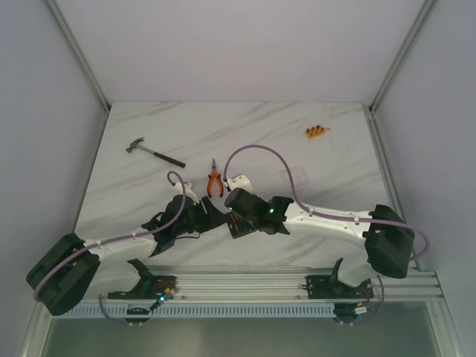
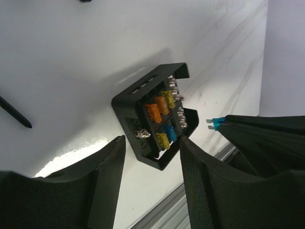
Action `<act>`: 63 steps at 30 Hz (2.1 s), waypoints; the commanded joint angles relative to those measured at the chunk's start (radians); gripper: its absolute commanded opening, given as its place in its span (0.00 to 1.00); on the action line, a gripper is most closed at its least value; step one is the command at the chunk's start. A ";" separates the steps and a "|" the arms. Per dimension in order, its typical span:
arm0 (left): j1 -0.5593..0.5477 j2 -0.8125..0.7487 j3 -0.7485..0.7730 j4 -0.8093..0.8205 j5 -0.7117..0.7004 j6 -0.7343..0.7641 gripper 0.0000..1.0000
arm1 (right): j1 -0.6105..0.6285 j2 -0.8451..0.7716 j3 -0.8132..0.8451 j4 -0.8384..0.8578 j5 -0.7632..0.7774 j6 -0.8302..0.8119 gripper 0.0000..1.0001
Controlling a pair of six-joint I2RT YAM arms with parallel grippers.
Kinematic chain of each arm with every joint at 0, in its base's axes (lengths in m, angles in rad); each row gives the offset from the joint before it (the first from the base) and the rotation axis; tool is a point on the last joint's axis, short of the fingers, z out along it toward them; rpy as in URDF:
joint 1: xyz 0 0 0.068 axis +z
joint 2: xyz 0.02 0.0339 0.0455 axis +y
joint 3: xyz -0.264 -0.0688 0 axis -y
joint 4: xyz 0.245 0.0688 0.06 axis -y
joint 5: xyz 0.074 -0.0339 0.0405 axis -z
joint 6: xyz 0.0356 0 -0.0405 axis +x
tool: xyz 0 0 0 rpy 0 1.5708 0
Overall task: Snap on the fuse box
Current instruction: Pick up the fuse from the center of the board, then install the fuse at the fuse box base.
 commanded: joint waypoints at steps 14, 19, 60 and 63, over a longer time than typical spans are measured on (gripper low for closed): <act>-0.022 0.164 -0.003 0.113 0.034 -0.093 0.46 | 0.064 0.139 0.038 0.036 0.114 0.115 0.00; -0.024 0.191 0.001 0.125 0.037 -0.100 0.44 | 0.068 0.144 0.038 0.036 0.129 0.126 0.00; -0.034 0.291 0.028 0.107 0.047 -0.132 0.31 | 0.080 0.211 0.050 0.023 0.167 0.122 0.00; -0.033 0.290 0.029 0.100 0.044 -0.136 0.30 | 0.083 0.218 0.054 -0.001 0.174 0.128 0.00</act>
